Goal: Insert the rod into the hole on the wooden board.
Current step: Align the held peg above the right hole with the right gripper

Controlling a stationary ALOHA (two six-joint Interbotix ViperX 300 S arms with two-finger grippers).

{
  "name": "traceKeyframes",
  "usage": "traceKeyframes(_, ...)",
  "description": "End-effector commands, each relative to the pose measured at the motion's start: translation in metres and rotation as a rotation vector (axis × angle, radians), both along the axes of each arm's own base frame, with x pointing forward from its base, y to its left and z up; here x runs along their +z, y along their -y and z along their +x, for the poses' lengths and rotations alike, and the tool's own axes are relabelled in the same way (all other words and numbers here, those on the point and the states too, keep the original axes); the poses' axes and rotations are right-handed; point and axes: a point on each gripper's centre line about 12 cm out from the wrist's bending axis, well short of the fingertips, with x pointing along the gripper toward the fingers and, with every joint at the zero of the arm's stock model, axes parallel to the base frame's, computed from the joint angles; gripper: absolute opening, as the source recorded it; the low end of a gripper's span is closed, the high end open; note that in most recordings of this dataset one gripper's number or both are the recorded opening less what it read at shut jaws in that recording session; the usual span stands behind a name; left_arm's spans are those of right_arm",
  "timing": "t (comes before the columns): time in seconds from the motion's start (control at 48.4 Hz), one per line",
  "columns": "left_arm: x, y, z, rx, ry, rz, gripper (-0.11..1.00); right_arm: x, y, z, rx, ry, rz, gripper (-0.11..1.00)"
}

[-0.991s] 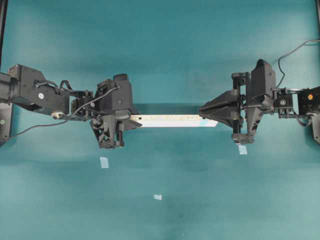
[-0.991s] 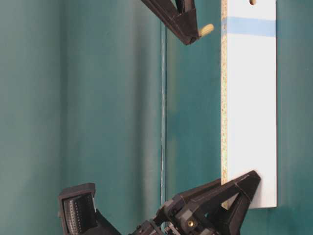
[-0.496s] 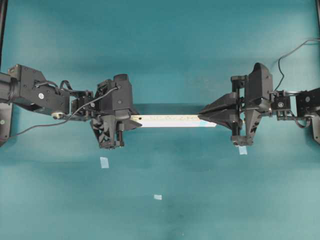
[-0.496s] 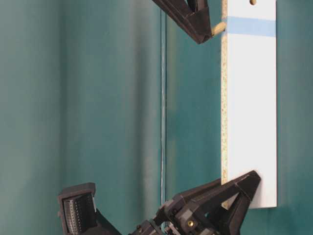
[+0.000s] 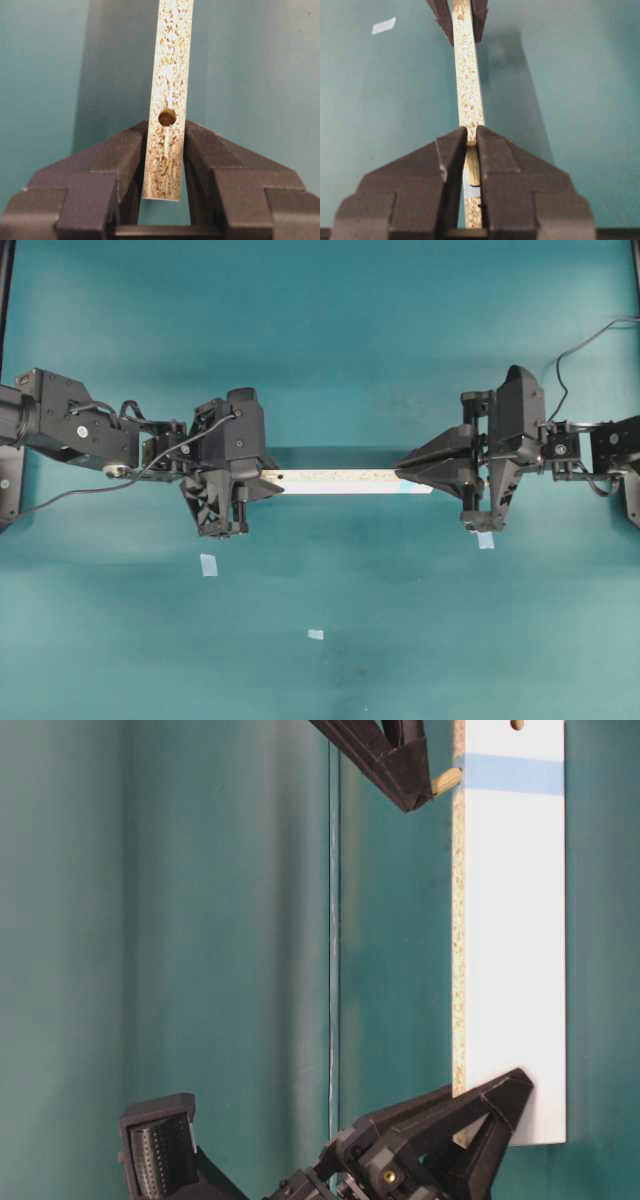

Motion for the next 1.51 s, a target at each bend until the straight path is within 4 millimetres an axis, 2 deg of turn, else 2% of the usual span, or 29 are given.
traceKeyframes(0.0, 0.009, 0.000, 0.006, -0.005, 0.032, 0.006, 0.33, 0.005, -0.001, 0.004, 0.001, 0.025, -0.001, 0.09)
traceKeyframes(1.487, 0.009, -0.005, 0.006, 0.008, 0.034, 0.006, 0.33, 0.000, -0.002, -0.011, 0.001, -0.066, 0.010, 0.09)
